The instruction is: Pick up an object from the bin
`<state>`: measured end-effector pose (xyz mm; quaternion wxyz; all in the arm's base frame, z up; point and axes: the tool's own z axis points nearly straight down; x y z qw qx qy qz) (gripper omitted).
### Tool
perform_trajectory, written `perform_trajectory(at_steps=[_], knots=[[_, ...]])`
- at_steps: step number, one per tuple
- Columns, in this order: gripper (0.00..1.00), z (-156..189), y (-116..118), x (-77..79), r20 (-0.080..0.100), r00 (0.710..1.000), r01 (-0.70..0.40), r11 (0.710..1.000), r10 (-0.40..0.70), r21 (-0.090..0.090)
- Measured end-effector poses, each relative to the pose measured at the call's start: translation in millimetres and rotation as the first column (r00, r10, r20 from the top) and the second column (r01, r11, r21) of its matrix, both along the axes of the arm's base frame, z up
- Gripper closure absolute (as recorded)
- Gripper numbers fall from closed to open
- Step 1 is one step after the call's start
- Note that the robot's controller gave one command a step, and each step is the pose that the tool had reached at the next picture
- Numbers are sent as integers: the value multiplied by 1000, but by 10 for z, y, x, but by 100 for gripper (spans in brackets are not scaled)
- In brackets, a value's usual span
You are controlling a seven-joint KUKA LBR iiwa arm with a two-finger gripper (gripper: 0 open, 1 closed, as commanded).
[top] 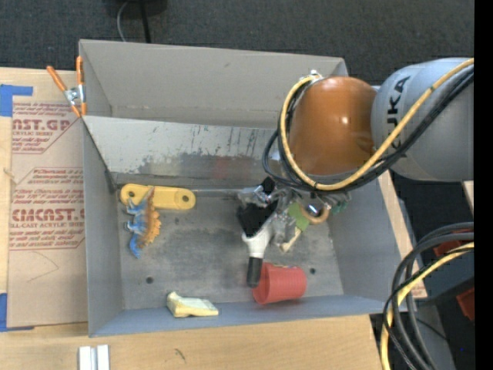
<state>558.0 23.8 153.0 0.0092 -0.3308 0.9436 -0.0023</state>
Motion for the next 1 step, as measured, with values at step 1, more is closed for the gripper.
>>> perform_trajectory(at_steps=[1], knots=[[100,45,-17,-74,-34,999,-25,1000,25,0]])
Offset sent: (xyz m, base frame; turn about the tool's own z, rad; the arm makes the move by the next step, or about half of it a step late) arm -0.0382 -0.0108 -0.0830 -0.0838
